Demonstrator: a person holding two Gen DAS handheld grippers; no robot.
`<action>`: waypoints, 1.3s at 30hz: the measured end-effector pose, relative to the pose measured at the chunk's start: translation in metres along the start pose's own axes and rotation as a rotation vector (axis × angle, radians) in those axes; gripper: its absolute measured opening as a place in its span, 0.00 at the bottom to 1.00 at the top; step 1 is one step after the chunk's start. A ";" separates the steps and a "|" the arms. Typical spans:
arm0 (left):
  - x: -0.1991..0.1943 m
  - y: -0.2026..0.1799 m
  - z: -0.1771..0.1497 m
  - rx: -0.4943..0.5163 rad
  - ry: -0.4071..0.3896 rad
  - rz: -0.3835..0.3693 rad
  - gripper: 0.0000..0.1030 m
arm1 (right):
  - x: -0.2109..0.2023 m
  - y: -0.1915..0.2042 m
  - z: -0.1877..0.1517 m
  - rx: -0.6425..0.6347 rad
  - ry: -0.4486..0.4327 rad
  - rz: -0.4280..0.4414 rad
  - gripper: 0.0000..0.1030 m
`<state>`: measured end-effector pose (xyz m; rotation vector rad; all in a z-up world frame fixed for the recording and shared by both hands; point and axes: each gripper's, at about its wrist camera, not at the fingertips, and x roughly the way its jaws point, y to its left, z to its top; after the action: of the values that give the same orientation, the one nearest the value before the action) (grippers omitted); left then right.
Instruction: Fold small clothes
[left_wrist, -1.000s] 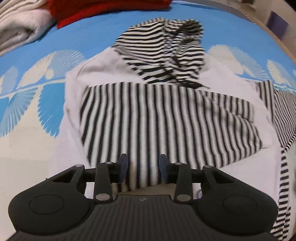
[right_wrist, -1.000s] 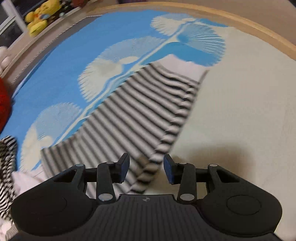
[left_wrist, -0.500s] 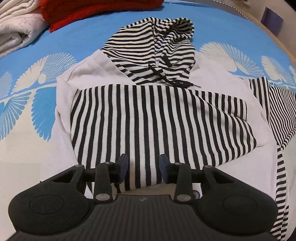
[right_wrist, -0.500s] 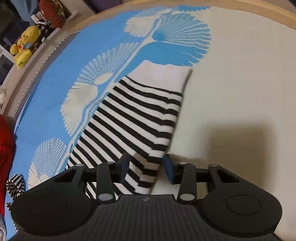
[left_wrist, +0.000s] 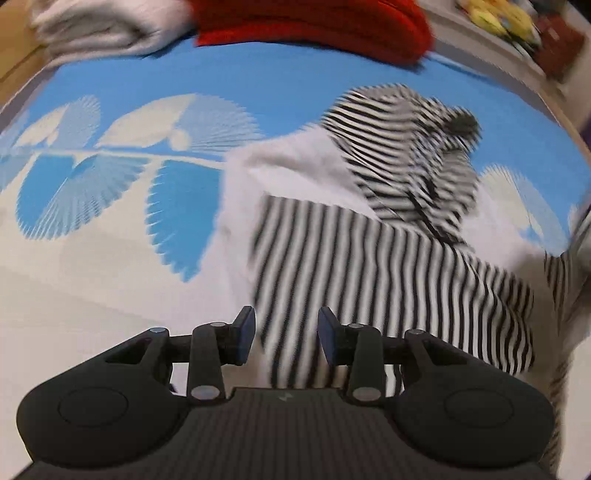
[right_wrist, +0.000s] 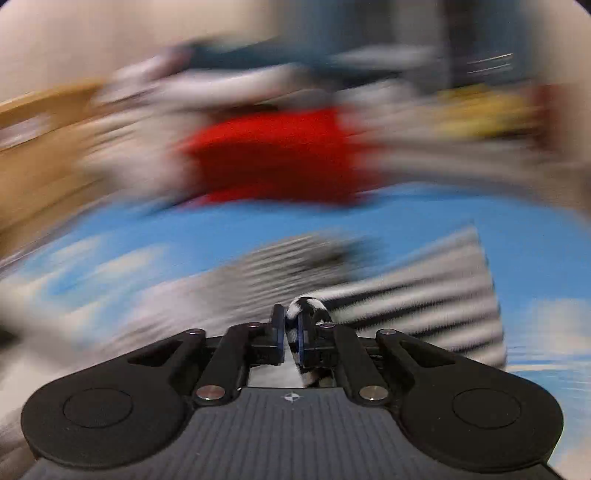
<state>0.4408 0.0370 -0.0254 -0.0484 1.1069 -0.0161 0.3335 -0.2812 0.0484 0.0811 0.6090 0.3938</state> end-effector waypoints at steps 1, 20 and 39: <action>-0.002 0.006 0.003 -0.028 0.000 -0.006 0.40 | 0.012 0.019 -0.006 -0.031 0.085 0.096 0.12; 0.011 -0.067 -0.016 0.097 0.068 -0.307 0.40 | 0.028 -0.078 -0.042 0.451 0.396 -0.290 0.44; -0.029 -0.036 -0.009 -0.058 -0.093 -0.077 0.02 | 0.012 -0.100 -0.046 0.669 0.379 -0.370 0.45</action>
<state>0.4202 0.0021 -0.0021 -0.1420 1.0124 -0.0501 0.3503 -0.3710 -0.0147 0.5333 1.0925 -0.1741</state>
